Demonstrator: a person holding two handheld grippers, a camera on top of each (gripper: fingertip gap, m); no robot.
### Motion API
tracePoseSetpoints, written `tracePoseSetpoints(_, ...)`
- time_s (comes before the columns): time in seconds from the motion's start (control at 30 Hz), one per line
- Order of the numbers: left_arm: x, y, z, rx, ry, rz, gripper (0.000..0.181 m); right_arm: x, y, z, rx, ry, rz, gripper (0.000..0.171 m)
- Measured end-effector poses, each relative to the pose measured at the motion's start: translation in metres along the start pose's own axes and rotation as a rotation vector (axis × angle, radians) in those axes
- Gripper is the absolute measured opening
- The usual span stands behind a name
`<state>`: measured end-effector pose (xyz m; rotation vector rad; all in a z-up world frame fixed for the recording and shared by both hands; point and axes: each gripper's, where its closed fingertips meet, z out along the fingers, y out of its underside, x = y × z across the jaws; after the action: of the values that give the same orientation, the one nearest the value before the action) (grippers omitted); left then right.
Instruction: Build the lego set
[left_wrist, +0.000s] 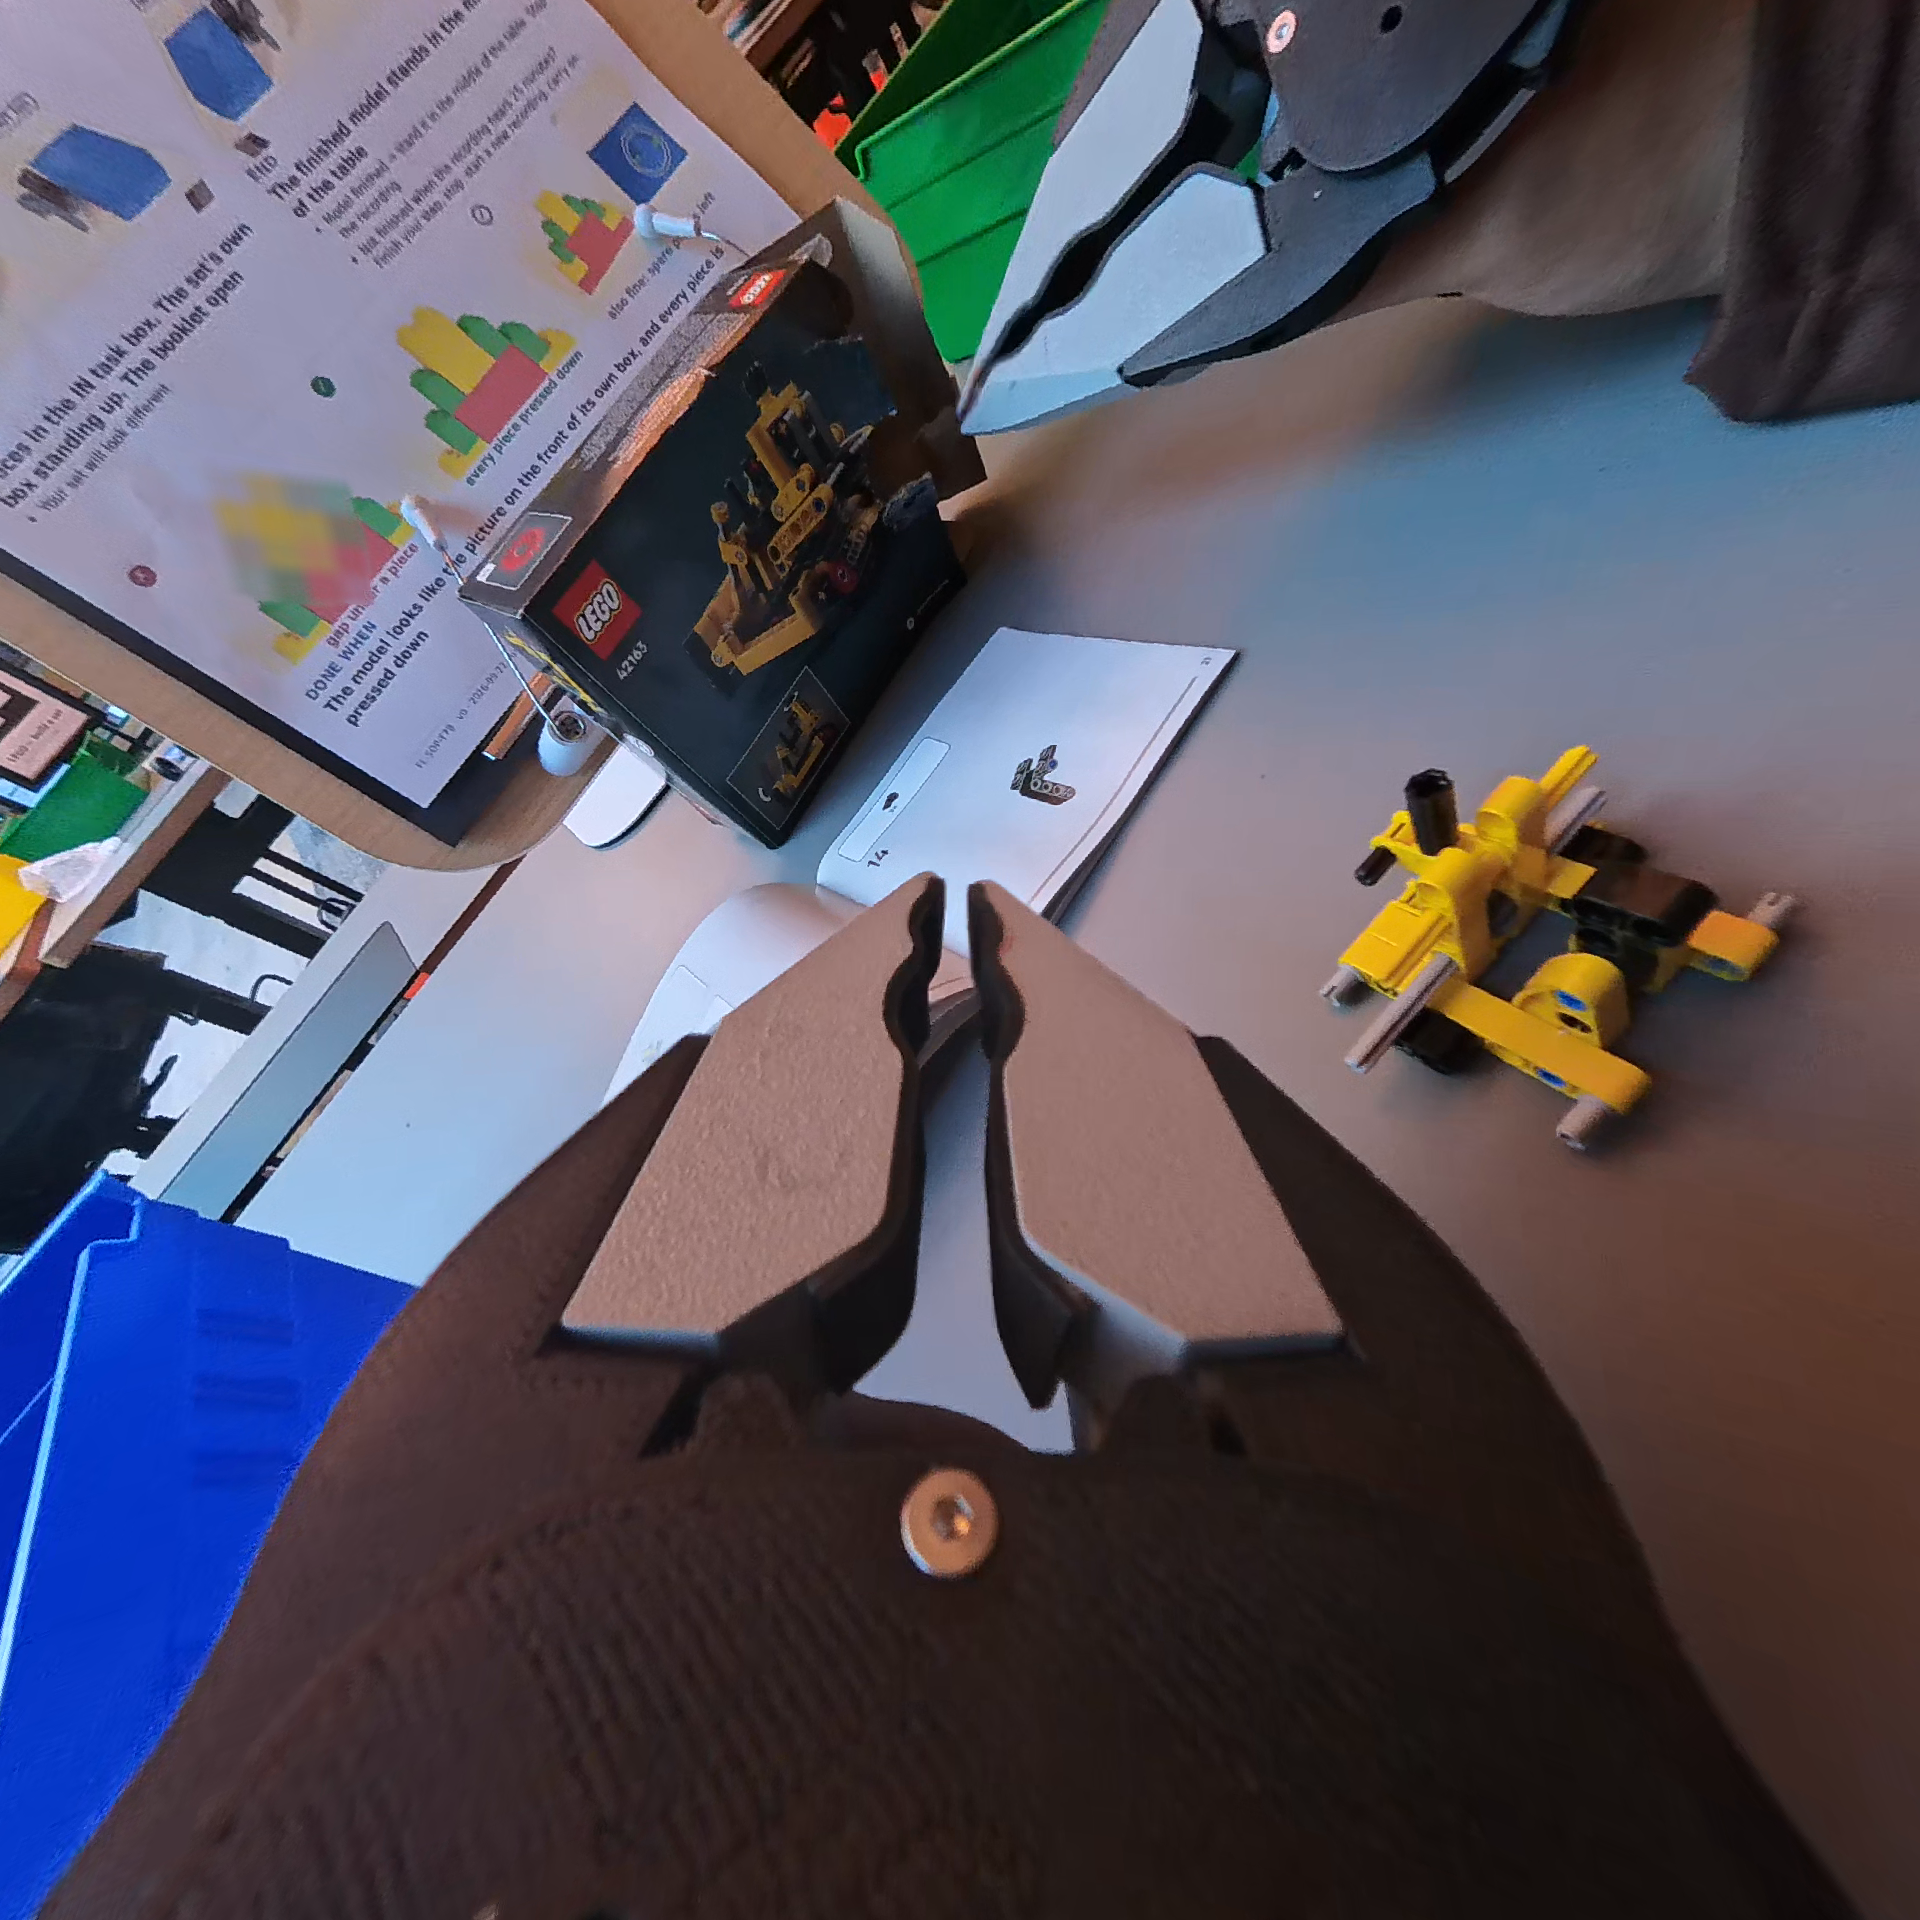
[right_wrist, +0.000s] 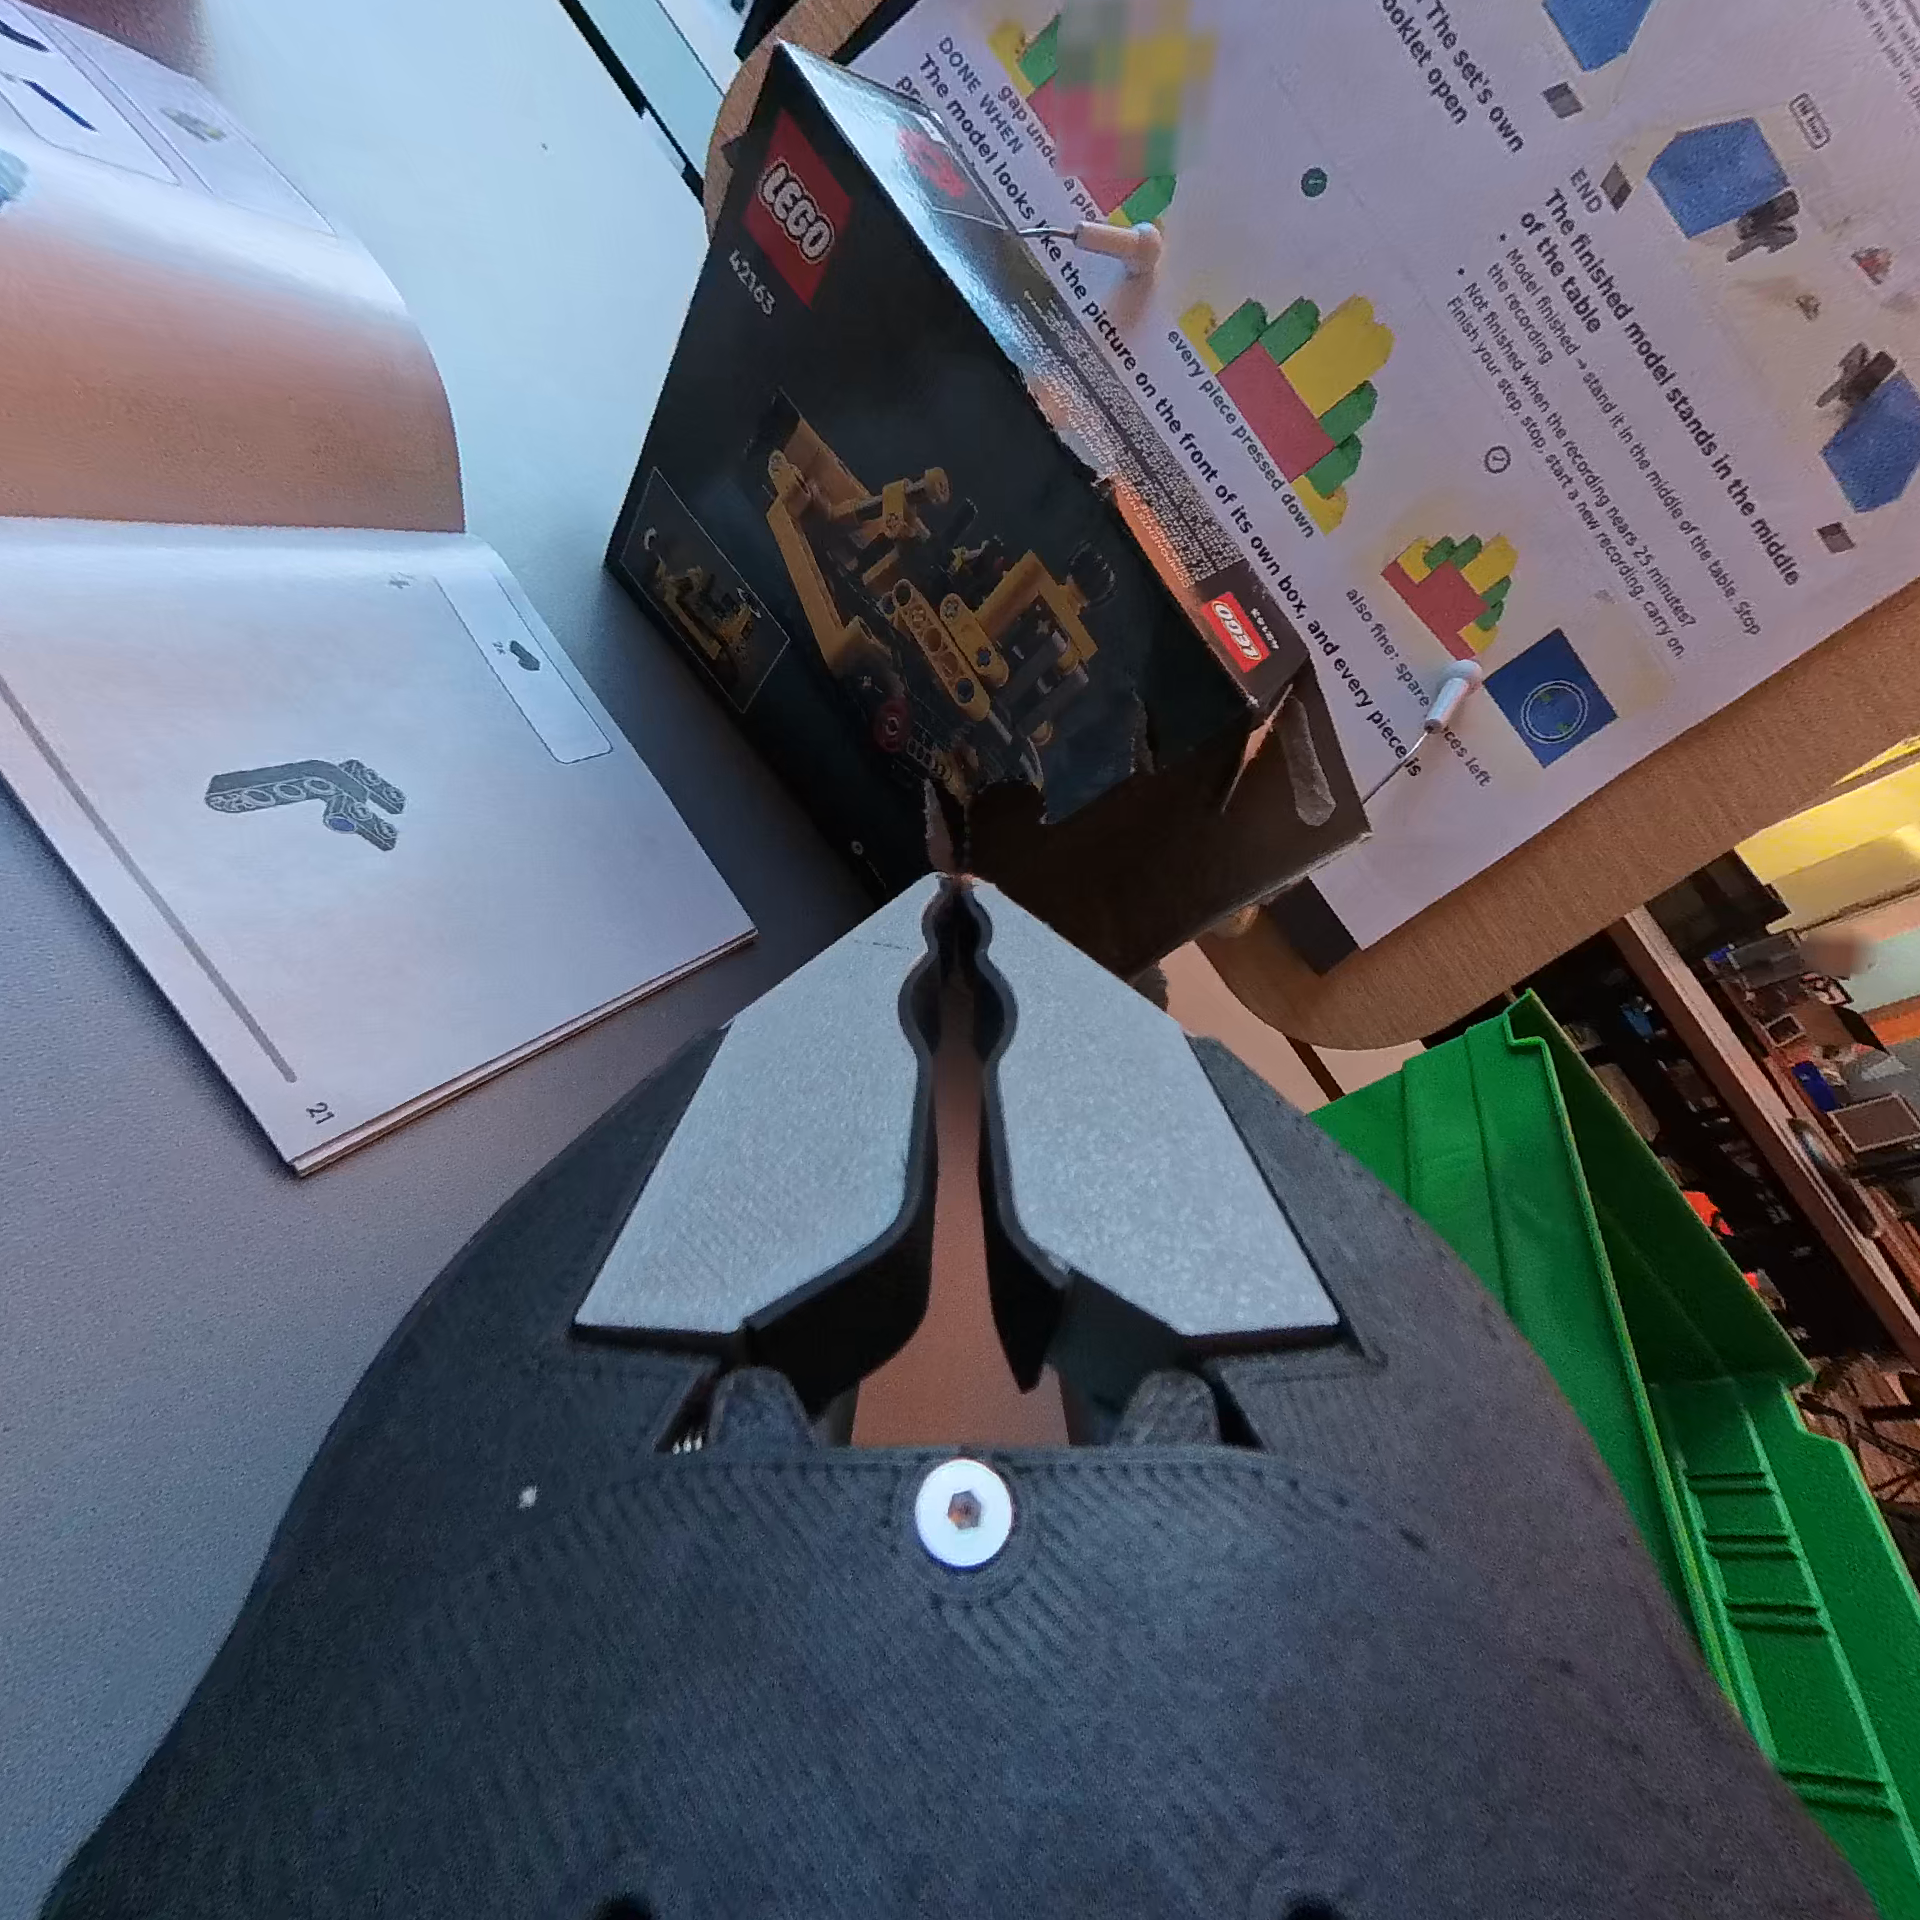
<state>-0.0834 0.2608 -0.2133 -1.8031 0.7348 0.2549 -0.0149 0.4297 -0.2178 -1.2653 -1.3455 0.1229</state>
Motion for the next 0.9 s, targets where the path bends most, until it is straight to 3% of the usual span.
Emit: tracePoseSetpoints(0.9,0.008,-0.001,-0.004,0.001,0.026,0.031,0.006,-0.019,-0.012,0.0,0.064,-0.127,0.067,0.0)
